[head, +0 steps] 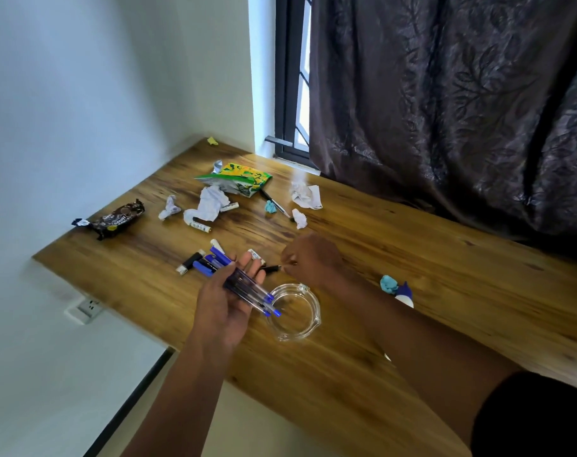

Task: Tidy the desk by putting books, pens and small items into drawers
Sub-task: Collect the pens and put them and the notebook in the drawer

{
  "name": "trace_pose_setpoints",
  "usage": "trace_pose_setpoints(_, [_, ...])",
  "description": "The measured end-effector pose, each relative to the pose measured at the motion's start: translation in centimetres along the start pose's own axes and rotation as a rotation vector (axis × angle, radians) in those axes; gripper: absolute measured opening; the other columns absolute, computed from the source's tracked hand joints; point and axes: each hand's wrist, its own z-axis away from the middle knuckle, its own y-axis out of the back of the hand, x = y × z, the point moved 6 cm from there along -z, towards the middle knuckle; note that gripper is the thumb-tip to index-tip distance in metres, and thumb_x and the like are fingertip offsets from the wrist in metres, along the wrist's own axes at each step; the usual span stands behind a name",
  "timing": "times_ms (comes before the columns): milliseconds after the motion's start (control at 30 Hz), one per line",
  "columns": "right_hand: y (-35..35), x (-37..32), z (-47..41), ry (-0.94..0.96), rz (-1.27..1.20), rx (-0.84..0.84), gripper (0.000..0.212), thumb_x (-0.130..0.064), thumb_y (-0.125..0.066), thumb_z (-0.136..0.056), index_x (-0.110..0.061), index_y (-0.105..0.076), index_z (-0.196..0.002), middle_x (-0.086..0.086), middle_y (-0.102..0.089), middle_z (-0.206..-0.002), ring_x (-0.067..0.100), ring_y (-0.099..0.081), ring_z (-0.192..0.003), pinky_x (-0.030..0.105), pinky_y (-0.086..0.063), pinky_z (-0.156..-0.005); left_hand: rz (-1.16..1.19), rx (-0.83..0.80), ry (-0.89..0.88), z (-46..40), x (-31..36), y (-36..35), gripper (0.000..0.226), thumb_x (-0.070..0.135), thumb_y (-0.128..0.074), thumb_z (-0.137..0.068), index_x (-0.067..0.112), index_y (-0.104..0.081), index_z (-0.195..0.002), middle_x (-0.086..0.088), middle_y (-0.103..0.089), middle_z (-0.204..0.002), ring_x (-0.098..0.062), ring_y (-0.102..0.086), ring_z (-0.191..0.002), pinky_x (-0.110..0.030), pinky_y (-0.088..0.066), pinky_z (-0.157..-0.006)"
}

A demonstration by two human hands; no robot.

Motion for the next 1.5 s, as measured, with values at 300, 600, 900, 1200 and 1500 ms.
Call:
trace_pose_setpoints(300, [0.4, -0.1, -0.6, 0.049, 0.053, 0.055, 0.011, -0.029, -0.074, -0.088, -0.029, -0.079, -0.098, -0.005, -0.072, -0.101, 0.019, -0.062, -0.102, 0.032, -0.056, -0.08, 0.043, -0.002, 0.014, -0.1, -0.2, 0.6, 0.021, 0.009, -0.052, -0.104, 0.006, -0.06, -0.123, -0.017, -0.073, -0.123, -0.033, -0.071, -0.115, -0.045, -0.053, -0.1])
trace_pose_setpoints(600, [4.7, -1.7, 0.2, 0.039, -0.101, 0.209, 0.012, -0.034, -0.075, -0.084, -0.029, -0.079, -0.094, -0.006, -0.075, -0.093, 0.015, -0.067, -0.09, 0.028, -0.05, -0.072, 0.064, -0.028, 0.004, 0.4, -0.6, -1.1, 0.022, 0.015, -0.056, -0.102, 0.002, -0.064, -0.119, -0.017, -0.072, -0.124, -0.033, -0.07, -0.116, -0.046, -0.048, -0.109])
trace_pose_setpoints(900, [3.8, -6.4, 2.2, 0.076, -0.34, 0.155, 0.011, -0.03, -0.08, -0.082, -0.022, -0.08, -0.09, -0.005, -0.074, -0.077, 0.01, -0.069, -0.072, 0.032, -0.059, -0.071, 0.154, -0.042, 0.034, 0.9, -0.9, -3.1, 0.029, 0.031, -0.059, -0.1, 0.008, -0.073, -0.088, -0.006, -0.073, -0.075, -0.015, -0.071, -0.06, -0.026, -0.059, -0.056])
trace_pose_setpoints(1200, [3.0, -7.0, 1.3, 0.103, -0.357, 0.16, 0.017, -0.03, -0.079, -0.081, -0.021, -0.081, -0.095, -0.004, -0.075, -0.078, 0.009, -0.069, -0.069, 0.028, -0.058, -0.066, 0.087, -0.051, 0.047, -0.8, -0.5, -2.5, 0.031, 0.022, -0.057, -0.103, 0.008, -0.061, -0.13, -0.013, -0.073, -0.104, -0.022, -0.071, -0.093, -0.033, -0.06, -0.075])
trace_pose_setpoints(1500, [2.1, -1.0, -5.4, -0.103, -0.174, 0.23, 0.028, -0.015, -0.063, -0.09, -0.025, -0.078, -0.111, 0.001, -0.077, -0.109, 0.022, -0.07, -0.1, 0.035, -0.057, -0.084, 0.156, -0.03, 0.029, -2.3, 0.6, -1.5, 0.028, 0.018, -0.056, -0.104, 0.006, -0.059, -0.128, -0.018, -0.073, -0.122, -0.033, -0.07, -0.115, -0.044, -0.054, -0.095])
